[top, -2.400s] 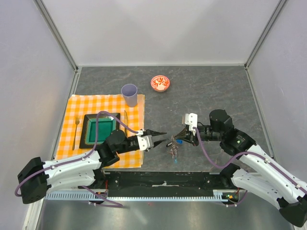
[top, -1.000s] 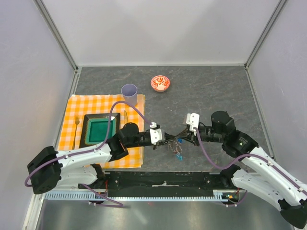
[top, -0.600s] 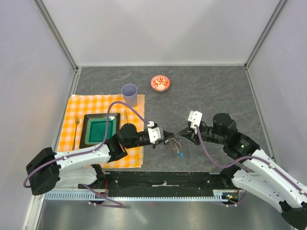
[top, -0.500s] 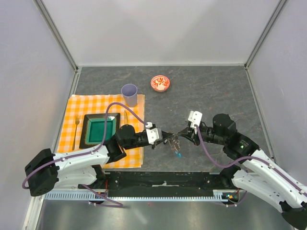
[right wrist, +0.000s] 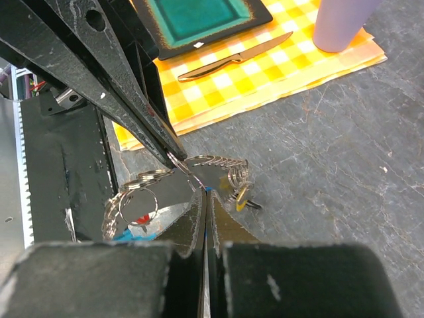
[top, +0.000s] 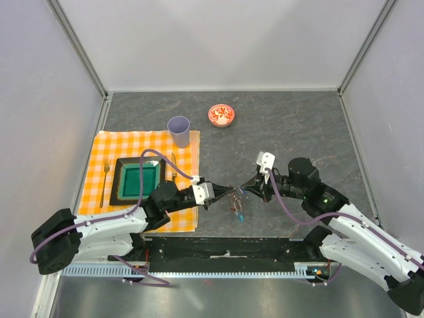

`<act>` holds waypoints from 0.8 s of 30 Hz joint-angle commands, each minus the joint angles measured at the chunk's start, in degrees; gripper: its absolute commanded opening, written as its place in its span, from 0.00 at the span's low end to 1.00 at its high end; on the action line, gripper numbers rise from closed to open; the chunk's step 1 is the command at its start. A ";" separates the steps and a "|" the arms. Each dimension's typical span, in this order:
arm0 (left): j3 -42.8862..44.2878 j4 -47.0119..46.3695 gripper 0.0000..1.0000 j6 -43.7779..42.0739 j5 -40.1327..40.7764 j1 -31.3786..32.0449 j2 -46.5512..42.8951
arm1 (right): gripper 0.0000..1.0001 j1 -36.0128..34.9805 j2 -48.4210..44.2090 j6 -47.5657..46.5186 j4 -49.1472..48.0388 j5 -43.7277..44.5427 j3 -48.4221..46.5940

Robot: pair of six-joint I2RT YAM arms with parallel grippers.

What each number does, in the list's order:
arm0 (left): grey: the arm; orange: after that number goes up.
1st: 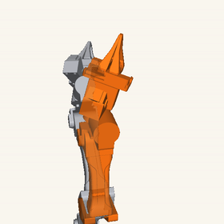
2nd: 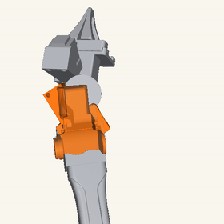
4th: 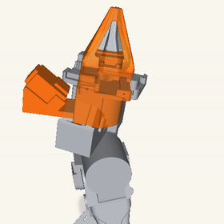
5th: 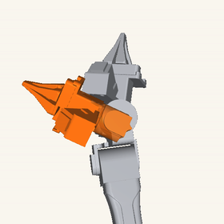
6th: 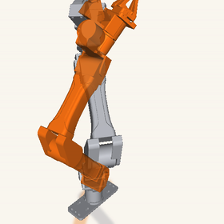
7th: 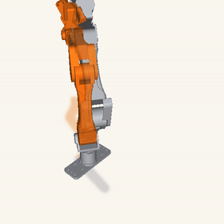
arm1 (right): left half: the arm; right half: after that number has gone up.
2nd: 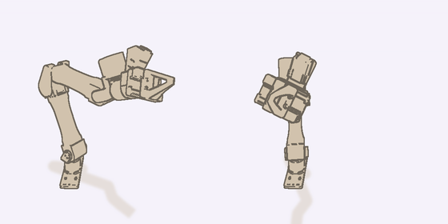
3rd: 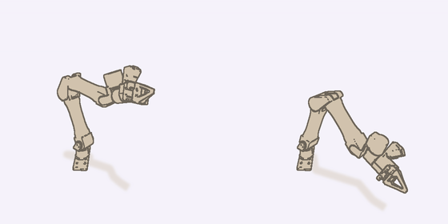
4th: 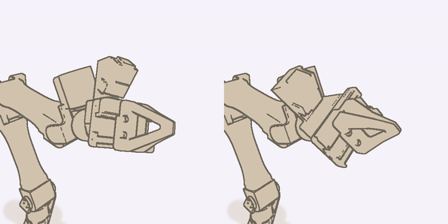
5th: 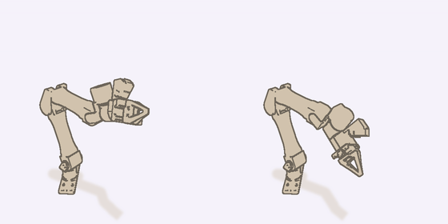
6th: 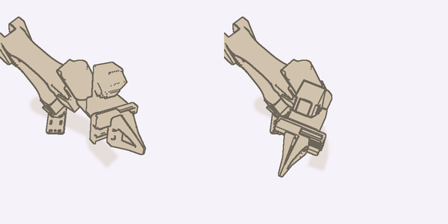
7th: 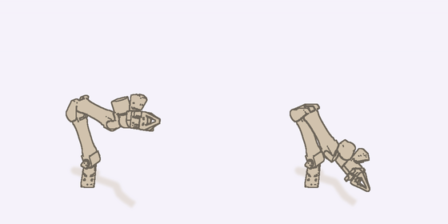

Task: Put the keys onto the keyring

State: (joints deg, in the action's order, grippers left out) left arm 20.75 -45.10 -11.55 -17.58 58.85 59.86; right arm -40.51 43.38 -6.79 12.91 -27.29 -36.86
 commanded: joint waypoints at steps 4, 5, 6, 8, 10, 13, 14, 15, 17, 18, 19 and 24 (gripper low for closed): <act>0.08 -11.93 0.02 0.83 -2.01 -0.14 -2.29 | 0.00 0.87 1.44 2.39 -3.50 0.40 1.79; 0.08 -12.37 0.02 0.92 -2.71 -0.14 -2.03 | 0.00 0.96 1.88 2.57 -4.29 -0.04 2.05; 0.25 -13.07 0.02 1.00 -3.07 -0.05 -1.85 | 0.00 0.96 2.06 2.74 -4.64 -0.31 2.14; 0.43 -13.78 0.02 1.09 -3.94 -0.14 -1.50 | 0.00 0.87 2.94 3.10 -5.78 -0.66 2.41; 0.60 -14.75 0.02 1.35 -5.09 -0.14 -1.06 | 0.00 0.87 3.73 3.36 -6.49 -1.27 2.41; 0.69 -15.89 0.02 1.79 -6.84 -0.14 -0.36 | 0.00 0.87 4.96 3.36 -7.28 -1.80 2.23; 0.78 -15.89 0.02 1.88 -7.11 -0.14 -0.27 | 0.00 0.87 5.23 3.18 -7.72 -1.89 2.06; 0.78 -15.81 0.02 1.97 -7.11 -0.14 -0.18 | 0.00 0.87 5.58 3.18 -7.81 -1.89 2.06; 0.61 -15.72 0.02 1.88 -6.76 -0.14 -0.09 | 0.00 0.87 5.76 3.01 -8.42 -1.10 1.88; 0.52 -15.37 0.02 1.80 -6.59 -0.14 -0.18 | 0.00 0.87 5.76 2.83 -8.51 -0.67 1.88; 0.52 -14.84 0.02 1.71 -6.41 -0.14 -0.44 | 0.00 0.87 5.76 2.66 -8.51 0.04 1.79; 0.69 -9.75 0.02 0.22 -3.69 -0.14 -1.32 | 0.00 0.87 5.84 2.22 -8.60 3.20 1.79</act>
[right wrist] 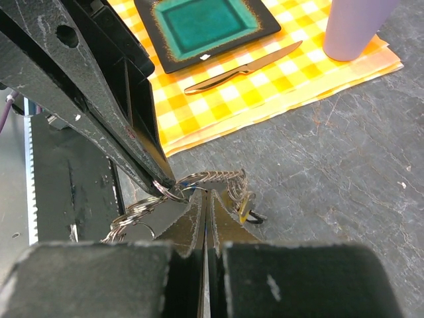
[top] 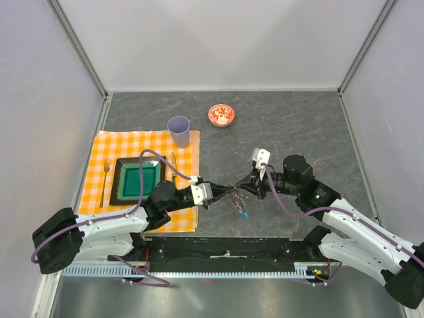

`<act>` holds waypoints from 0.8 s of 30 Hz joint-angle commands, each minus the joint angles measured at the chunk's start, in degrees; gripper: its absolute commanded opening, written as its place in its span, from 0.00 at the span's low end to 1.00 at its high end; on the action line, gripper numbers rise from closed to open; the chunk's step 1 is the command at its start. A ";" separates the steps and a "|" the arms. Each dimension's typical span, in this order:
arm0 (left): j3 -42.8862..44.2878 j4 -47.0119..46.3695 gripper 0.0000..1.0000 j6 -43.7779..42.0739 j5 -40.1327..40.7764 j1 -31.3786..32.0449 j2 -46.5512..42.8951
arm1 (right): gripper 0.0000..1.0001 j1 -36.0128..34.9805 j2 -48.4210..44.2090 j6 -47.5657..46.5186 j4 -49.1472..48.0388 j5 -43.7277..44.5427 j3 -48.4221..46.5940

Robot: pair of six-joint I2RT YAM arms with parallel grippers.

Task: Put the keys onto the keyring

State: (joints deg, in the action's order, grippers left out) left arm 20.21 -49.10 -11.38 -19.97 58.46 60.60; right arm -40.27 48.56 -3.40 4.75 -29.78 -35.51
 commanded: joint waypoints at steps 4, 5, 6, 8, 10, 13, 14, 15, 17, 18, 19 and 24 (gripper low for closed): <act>1.41 -2.50 0.02 -1.28 1.42 0.25 -2.68 | 0.00 0.72 0.84 -0.73 -0.71 7.89 0.53; 1.50 -1.97 0.02 -1.54 2.55 0.17 -2.77 | 0.00 0.72 0.75 -0.73 -0.71 8.24 0.44; 1.76 -0.57 0.02 -1.89 3.00 0.17 -2.77 | 0.00 0.72 0.49 -0.56 -0.62 9.03 0.35; 1.94 -0.03 0.02 -2.16 3.88 -0.18 -2.68 | 0.00 0.63 0.23 -0.21 -0.80 9.91 0.44; 2.03 -0.03 0.02 -2.25 4.15 -0.53 -2.15 | 0.00 0.63 -0.21 0.06 -0.97 10.53 0.44; 2.99 0.76 0.02 -2.25 3.88 -1.15 -1.10 | 0.00 0.63 -0.13 0.41 -0.97 10.18 0.44; 3.34 0.94 0.02 -2.25 3.62 -1.41 -0.75 | 0.00 0.63 -0.13 0.58 -0.97 10.27 0.44; 3.70 1.02 0.02 -2.33 3.10 -1.59 -0.57 | 0.00 0.72 0.05 1.11 -0.89 10.44 0.44; 3.96 1.20 0.02 -2.33 2.65 -1.85 -0.13 | 0.00 0.63 -0.13 1.46 -1.06 11.49 0.53; 4.14 1.29 0.02 -2.42 2.56 -1.94 -0.13 | 0.00 0.72 -0.21 1.81 -1.06 11.93 0.53; 4.23 1.46 0.02 -2.51 2.48 -2.12 0.04 | 0.00 0.72 -0.22 1.82 -0.98 12.20 0.44; 6.07 3.66 0.02 -2.86 0.28 -4.66 0.92 | 0.00 0.63 1.45 2.78 -1.06 13.25 -0.26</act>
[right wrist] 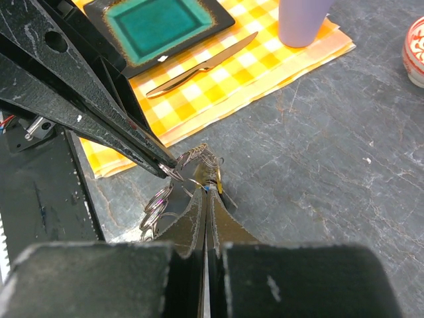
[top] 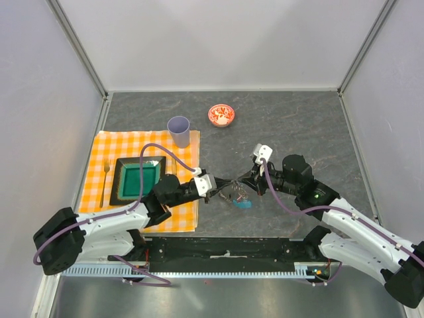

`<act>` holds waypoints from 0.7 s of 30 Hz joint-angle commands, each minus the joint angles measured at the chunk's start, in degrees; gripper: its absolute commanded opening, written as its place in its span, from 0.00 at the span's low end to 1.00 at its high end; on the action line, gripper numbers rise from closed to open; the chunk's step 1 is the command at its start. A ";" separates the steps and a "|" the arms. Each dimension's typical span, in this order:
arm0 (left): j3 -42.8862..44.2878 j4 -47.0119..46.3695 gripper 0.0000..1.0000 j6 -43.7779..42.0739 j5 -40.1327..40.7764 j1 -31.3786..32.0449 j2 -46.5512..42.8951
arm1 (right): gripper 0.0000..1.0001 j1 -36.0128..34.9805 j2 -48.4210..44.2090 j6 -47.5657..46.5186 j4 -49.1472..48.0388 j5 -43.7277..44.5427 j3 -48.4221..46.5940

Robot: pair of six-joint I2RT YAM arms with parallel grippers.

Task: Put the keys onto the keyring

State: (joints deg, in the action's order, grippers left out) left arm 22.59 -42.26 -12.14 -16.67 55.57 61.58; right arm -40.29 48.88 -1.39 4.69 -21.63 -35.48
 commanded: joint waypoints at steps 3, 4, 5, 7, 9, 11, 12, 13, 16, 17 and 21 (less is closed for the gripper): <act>4.56 -2.66 0.02 -1.83 -4.69 -3.53 0.82 | 0.00 0.74 1.74 1.21 -1.87 7.46 -0.37; 4.83 -2.39 0.02 -1.83 -5.13 -3.89 0.99 | 0.00 0.74 1.92 1.21 -1.96 8.09 -0.37; 5.27 -2.21 0.02 -1.75 -6.09 -4.59 1.34 | 0.00 0.66 2.00 2.87 -2.40 8.88 -0.46; 5.62 -1.95 0.02 -1.75 -7.32 -5.47 2.22 | 0.00 0.66 2.44 3.14 -2.58 10.81 -0.55; 6.24 -1.95 0.02 -1.22 -9.87 -7.05 3.36 | 0.01 0.66 2.97 3.41 -2.84 11.69 -0.90; 6.94 -1.95 0.02 -1.04 -11.54 -8.37 3.98 | 0.03 0.66 3.15 3.85 -2.84 12.40 -0.99; 7.29 -1.77 0.02 -0.87 -11.98 -8.72 4.51 | 0.03 0.74 3.32 4.11 -2.93 12.83 -1.08; 7.55 -1.60 0.02 -0.69 -12.60 -9.42 4.95 | 0.04 0.66 3.32 4.11 -3.02 13.71 -1.08; 8.35 -1.60 0.02 -0.25 -14.36 -10.39 6.09 | 0.04 0.65 3.32 4.46 -3.37 15.47 -1.08; 8.70 -1.60 0.02 -0.16 -15.23 -10.31 6.27 | 0.04 0.65 3.32 4.81 -3.54 15.65 -1.08; 9.23 -1.16 0.02 0.27 -16.21 -10.48 6.97 | 0.10 0.74 3.24 5.25 -3.72 16.44 -1.08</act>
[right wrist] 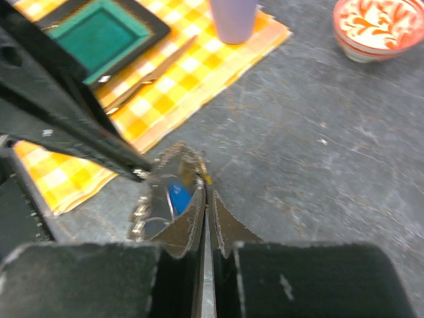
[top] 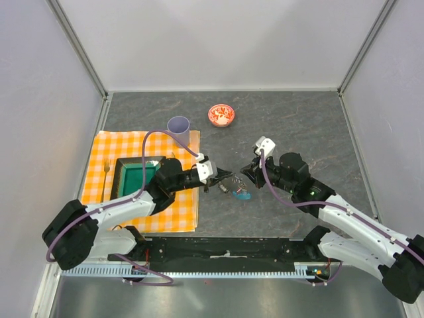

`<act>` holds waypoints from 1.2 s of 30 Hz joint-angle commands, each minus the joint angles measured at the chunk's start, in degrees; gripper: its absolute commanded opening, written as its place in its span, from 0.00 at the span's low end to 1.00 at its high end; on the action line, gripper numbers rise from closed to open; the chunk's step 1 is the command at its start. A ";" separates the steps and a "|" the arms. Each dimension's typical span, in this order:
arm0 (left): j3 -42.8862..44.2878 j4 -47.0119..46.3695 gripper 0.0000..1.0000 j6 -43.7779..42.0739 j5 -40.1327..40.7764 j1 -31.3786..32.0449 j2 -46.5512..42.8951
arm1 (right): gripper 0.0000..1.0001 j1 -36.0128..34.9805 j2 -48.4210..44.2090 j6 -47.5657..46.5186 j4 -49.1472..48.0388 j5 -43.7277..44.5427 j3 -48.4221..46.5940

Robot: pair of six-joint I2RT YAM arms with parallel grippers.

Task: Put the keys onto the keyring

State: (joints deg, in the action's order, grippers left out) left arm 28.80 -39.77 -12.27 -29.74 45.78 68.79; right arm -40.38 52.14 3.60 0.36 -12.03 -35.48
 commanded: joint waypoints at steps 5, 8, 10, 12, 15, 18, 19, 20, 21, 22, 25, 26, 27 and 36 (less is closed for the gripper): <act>3.02 -3.47 0.02 0.58 -2.96 -0.69 -0.24 | 0.30 0.74 -0.90 0.45 0.43 8.69 -0.90; 3.11 -3.30 0.02 0.67 -2.52 -0.87 -0.15 | 0.44 0.83 -1.43 1.23 0.43 11.67 -0.81; 3.28 -2.69 0.02 0.67 -2.08 -1.04 0.20 | 0.53 0.74 -1.95 2.29 0.43 16.41 -0.64; 3.90 -1.98 0.02 0.67 -1.64 -1.22 0.81 | 0.69 0.74 -2.48 4.04 0.69 20.18 -0.64; 4.60 -1.28 0.02 0.85 -0.85 -1.57 1.43 | 0.91 0.74 -2.57 6.77 2.44 28.27 -1.34; 6.62 -0.22 0.02 0.85 0.20 -2.01 3.62 | 0.98 0.74 -2.66 7.65 5.52 34.52 -2.48; 7.49 0.21 0.02 0.93 0.47 -2.27 5.45 | 0.98 0.74 -2.74 7.83 6.66 37.40 -2.92; 9.42 0.57 0.02 1.02 0.82 -2.45 6.43 | 0.98 0.74 -3.44 8.18 7.11 39.00 -2.92; 10.48 0.66 0.02 1.11 0.91 -2.54 7.66 | 0.98 0.83 -4.06 8.53 7.37 40.84 -2.84; 11.71 0.83 0.02 1.28 1.08 -2.71 8.80 | 0.98 0.83 -4.67 8.97 7.72 42.17 -2.57; 17.86 2.06 0.02 1.72 1.00 -3.41 13.64 | 0.98 0.74 -8.18 9.24 8.25 47.09 -1.52; 21.53 2.67 0.02 2.07 1.00 -3.59 16.08 | 0.98 0.74 -10.20 9.24 8.34 49.10 -1.26; 23.57 4.07 0.02 2.25 0.91 -3.77 17.15 | 0.98 0.83 -11.17 9.24 8.60 49.99 -0.99; 38.88 12.34 0.02 1.28 -1.38 -4.21 29.18 | 0.98 0.74 -19.35 11.34 11.06 61.77 1.20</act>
State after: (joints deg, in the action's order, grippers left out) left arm 63.31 -29.54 -11.42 -30.17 41.80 94.19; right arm -39.64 35.14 12.73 10.55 42.26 -35.35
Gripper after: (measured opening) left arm 0.019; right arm 0.982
